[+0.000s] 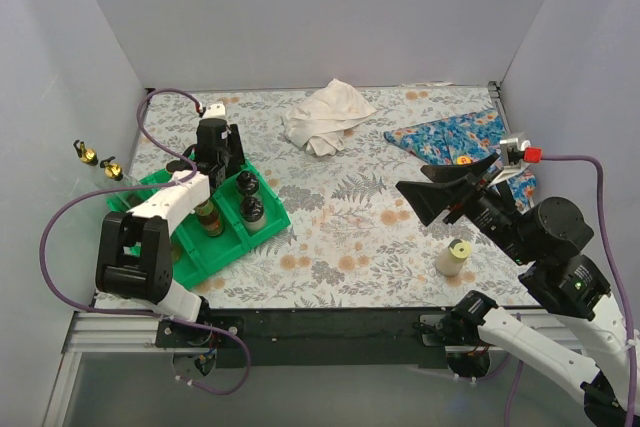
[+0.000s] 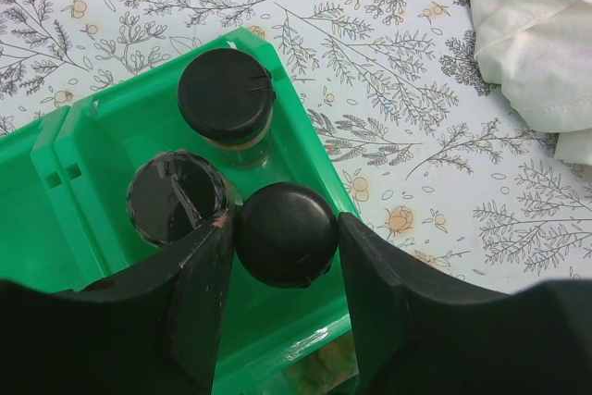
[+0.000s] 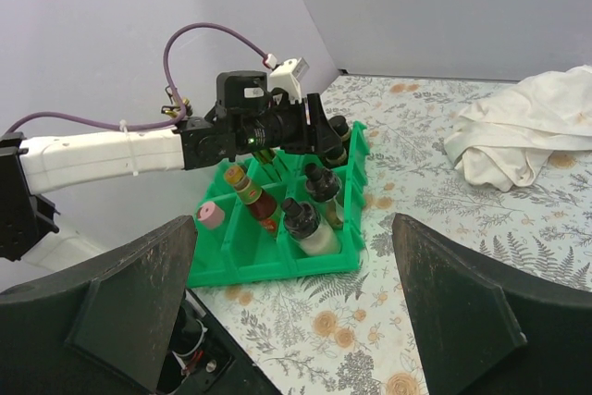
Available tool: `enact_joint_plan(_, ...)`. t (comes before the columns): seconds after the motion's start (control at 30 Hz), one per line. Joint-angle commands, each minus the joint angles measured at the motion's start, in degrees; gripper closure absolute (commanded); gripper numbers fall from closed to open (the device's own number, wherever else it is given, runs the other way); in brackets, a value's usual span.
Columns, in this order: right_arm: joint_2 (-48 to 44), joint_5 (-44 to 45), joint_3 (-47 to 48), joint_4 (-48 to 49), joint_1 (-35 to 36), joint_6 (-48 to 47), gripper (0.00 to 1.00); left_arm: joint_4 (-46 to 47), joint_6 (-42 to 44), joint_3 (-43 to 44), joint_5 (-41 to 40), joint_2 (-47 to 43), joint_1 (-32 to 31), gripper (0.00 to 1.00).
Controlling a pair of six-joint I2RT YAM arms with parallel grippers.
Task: Organize the condiment bottles
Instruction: Place the bottle in the storage box.
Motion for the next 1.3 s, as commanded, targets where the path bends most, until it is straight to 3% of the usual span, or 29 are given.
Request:
enact_joint_plan(0.0,-0.2,0.4,0.8,3.5,0.0,-0.5,0.05,1.0,0.5,0.4,0.0,0.1,0.3,0.50)
enact_joint_plan(0.43,-0.2,0.7,1.1,3.5,0.0,-2.0,0.04,-2.4,0.6,2.7,-0.2,-2.1,0.3,0.41)
enact_joint_plan(0.6,1.1,2.2,-0.2,0.6,0.0,-1.2,0.05,-7.1,0.2,10.7,3.1,-4.9,0.2,0.31)
enact_joint_plan(0.77,2.5,3.4,-0.3,-3.7,0.0,1.3,0.07,-14.1,-3.2,20.4,11.9,-4.6,0.2,0.20)
enact_joint_plan(0.83,3.2,6.3,0.1,-6.2,0.0,1.6,0.06,-16.6,-4.7,23.0,15.3,-5.5,0.2,0.18)
enact_joint_plan(0.87,3.6,8.5,0.7,-8.2,0.0,2.0,0.04,-17.4,-6.2,23.6,18.5,-6.0,0.2,0.08)
enact_joint_plan(0.93,5.3,16.1,3.1,-15.5,0.0,3.5,0.01,-19.6,-8.0,24.9,21.4,-7.5,0.1,0.02)
enact_joint_plan(1.1,10.3,31.6,6.9,-28.3,0.0,2.1,0.01,-23.6,-11.0,22.9,31.6,-12.7,-0.6,0.02)
enact_joint_plan(1.27,16.0,43.8,10.2,-33.3,-0.7,-1.7,0.01,-26.9,-10.6,17.8,35.3,-21.3,-1.9,0.02)
